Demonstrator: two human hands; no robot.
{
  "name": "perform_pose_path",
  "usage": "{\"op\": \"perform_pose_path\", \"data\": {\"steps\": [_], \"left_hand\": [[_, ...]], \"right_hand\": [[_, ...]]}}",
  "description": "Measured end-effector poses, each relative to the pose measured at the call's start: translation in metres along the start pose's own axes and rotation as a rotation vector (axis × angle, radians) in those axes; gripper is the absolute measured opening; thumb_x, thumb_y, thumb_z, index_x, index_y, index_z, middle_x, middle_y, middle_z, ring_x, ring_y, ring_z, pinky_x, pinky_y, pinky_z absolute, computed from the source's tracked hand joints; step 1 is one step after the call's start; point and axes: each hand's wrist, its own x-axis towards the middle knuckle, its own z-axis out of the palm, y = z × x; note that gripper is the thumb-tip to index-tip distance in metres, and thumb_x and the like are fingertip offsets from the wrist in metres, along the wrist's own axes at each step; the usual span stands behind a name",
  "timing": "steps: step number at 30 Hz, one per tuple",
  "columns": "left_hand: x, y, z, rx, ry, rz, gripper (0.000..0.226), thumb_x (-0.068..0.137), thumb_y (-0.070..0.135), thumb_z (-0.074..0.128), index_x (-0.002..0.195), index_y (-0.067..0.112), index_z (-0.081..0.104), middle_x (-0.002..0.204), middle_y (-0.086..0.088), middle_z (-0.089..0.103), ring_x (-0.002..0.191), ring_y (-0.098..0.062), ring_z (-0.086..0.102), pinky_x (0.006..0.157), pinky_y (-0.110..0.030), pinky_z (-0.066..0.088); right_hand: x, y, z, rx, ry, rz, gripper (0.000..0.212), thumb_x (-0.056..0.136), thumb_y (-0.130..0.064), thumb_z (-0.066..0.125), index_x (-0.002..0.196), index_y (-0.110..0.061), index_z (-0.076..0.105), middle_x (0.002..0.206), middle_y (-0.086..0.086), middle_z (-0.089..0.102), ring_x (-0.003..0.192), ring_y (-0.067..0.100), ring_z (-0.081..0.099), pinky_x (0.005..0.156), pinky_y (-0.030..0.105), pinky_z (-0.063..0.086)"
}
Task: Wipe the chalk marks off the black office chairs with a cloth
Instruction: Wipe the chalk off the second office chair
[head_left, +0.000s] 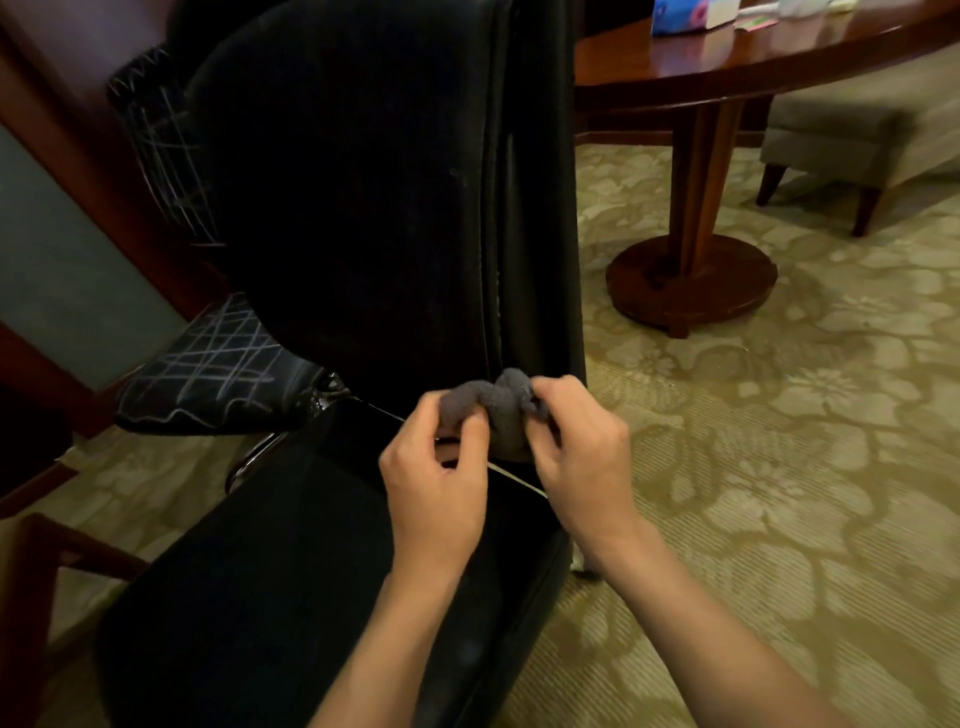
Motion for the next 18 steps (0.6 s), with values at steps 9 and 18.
{"op": "perform_pose_path", "data": {"steps": [9,18], "left_hand": [[-0.038,-0.056,0.021,0.062,-0.230,-0.432,0.013,0.099,0.021,0.061,0.092,0.027,0.071,0.082,0.010,0.073,0.077,-0.003,0.070,0.078,-0.035,0.057],[-0.032,-0.023,0.020,-0.137,0.014,-0.240,0.021,0.101,0.010,0.056,0.097,0.028,0.066,0.091,0.010,0.072,0.085,-0.007,0.071,0.076,-0.037,0.061]], "right_hand": [[-0.067,0.060,0.001,-0.239,-0.163,0.006,0.013,0.088,-0.018,0.051,0.101,-0.018,0.048,0.078,0.001,0.057,0.063,0.022,0.060,0.047,0.035,0.049],[-0.023,0.010,-0.003,-0.010,-0.087,0.015,0.014,0.090,-0.013,0.057,0.103,-0.013,0.061,0.084,0.001,0.063,0.067,0.016,0.062,0.057,0.027,0.046]]}}
